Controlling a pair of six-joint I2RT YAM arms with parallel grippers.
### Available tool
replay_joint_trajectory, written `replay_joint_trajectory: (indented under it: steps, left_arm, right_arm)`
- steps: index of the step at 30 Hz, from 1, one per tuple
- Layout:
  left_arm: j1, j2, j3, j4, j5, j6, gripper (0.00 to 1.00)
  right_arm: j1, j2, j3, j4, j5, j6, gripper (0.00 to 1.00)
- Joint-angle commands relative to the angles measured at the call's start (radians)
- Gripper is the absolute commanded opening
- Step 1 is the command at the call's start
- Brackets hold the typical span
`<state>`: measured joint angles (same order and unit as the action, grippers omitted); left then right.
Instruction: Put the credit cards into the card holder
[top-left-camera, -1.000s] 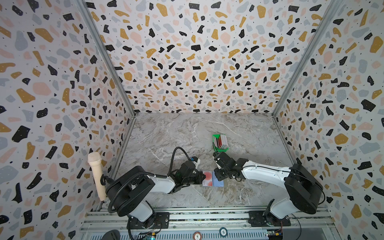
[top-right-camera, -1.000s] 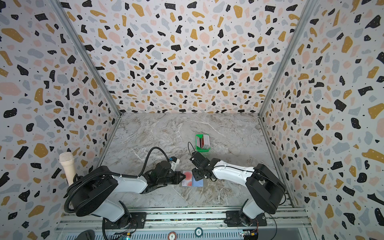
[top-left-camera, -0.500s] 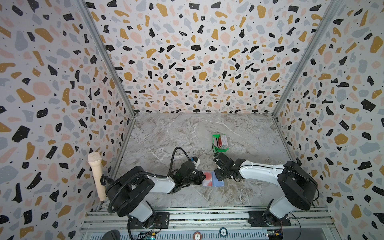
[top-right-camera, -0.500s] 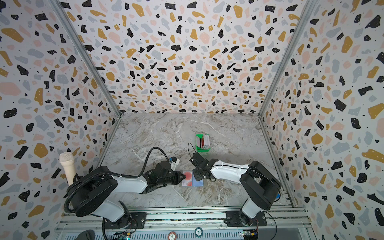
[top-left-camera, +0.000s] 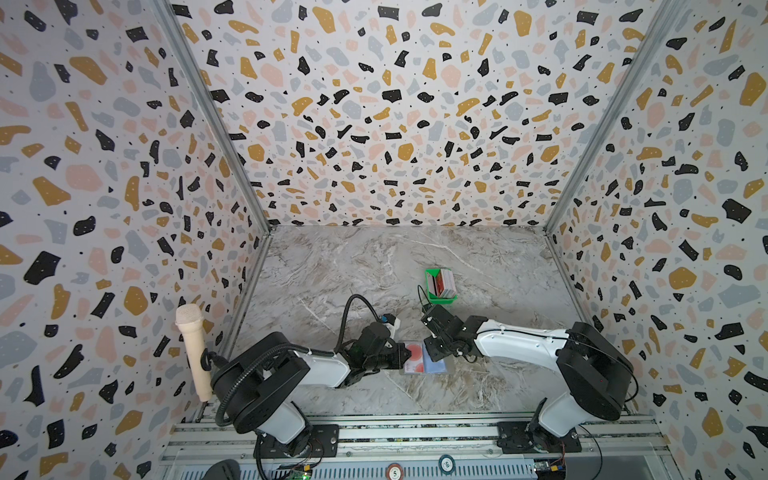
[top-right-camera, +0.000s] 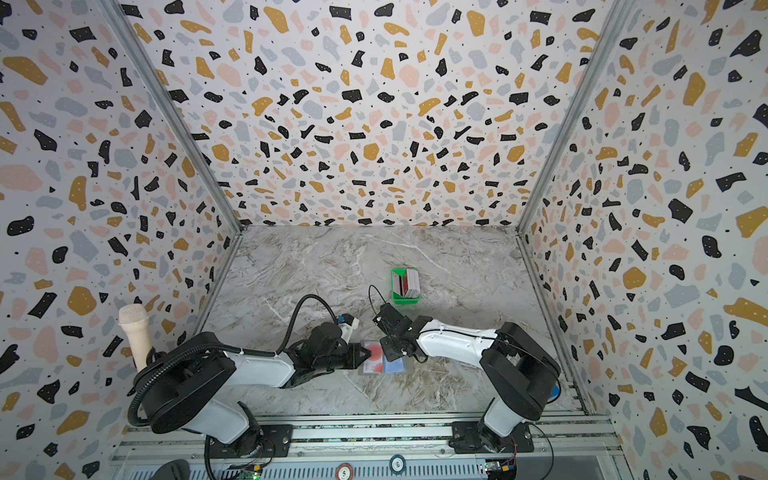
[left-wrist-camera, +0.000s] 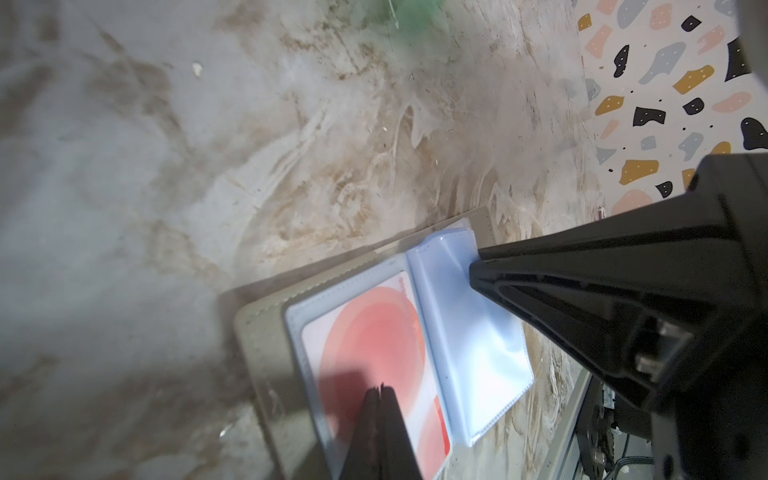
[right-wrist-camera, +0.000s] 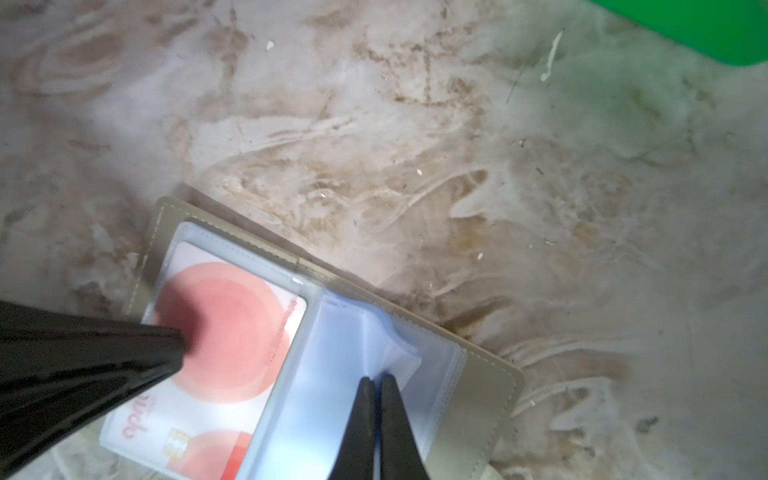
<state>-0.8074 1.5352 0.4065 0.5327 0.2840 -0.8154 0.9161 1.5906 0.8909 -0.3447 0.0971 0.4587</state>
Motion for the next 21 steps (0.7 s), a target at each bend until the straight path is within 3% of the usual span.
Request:
replay_joint_trajectory:
  steps: [1,9,13,21]
  left_arm:
    - [-0.004,-0.006,-0.024,0.004,0.009,-0.007,0.0]
    - [-0.004,0.001,-0.032,0.023,0.02,-0.013,0.0]
    - [-0.004,-0.001,-0.038,0.03,0.02,-0.017,0.0]
    - [-0.004,0.007,-0.051,0.059,0.027,-0.034,0.0]
  right_arm:
    - [0.015,-0.028,0.03,-0.025,-0.027,0.005,0.0]
    - [0.017,-0.035,0.02,0.007,-0.068,0.026,0.14]
    - [0.017,-0.052,0.005,0.047,-0.111,0.034,0.31]
    - [0.015,-0.066,-0.012,0.11,-0.198,0.055,0.37]
